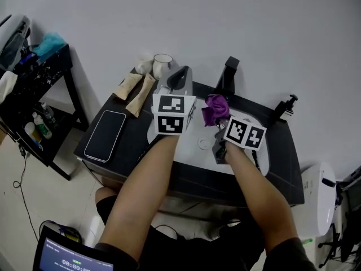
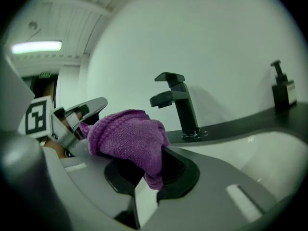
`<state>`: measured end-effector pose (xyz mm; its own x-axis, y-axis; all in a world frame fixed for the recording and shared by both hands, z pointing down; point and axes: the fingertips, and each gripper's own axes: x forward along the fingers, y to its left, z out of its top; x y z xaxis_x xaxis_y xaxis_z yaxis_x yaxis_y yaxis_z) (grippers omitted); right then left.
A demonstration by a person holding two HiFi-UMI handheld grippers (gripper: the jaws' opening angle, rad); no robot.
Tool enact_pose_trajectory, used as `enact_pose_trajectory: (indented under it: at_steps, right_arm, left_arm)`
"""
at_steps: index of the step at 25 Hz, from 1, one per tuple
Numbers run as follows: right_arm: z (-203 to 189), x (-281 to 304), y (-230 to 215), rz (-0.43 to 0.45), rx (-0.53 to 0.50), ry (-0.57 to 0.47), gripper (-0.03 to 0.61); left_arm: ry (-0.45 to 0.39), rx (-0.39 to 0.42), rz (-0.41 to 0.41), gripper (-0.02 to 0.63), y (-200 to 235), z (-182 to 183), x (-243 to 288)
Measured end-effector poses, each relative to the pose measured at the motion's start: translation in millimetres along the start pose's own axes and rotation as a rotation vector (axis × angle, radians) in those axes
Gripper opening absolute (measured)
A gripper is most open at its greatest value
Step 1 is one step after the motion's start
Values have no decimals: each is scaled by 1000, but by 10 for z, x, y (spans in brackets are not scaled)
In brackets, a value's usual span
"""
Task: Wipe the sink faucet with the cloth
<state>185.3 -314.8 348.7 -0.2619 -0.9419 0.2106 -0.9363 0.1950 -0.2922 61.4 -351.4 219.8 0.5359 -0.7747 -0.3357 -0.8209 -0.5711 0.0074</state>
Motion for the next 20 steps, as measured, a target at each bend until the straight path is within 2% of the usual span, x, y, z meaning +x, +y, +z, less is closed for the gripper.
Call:
enact_pose_trajectory:
  at_steps: [3, 6, 13, 17, 20]
  right_arm:
    - [108, 181, 29, -52, 231, -111, 51]
    - [239, 388, 59, -102, 371, -233, 51]
    - [681, 759, 267, -80, 545, -518, 51]
    - [1089, 850, 262, -70, 575, -642, 51]
    - [1217, 885, 144, -86, 634, -707, 51]
  left_arm:
    - [-50, 21, 29, 17, 71, 121, -45]
    - [-93, 11, 30, 17, 120, 208, -88]
    - [-220, -84, 67, 17, 294, 534, -258]
    - [-235, -92, 97, 17, 371, 598, -295]
    - [-243, -56, 94, 17, 343, 603, -306]
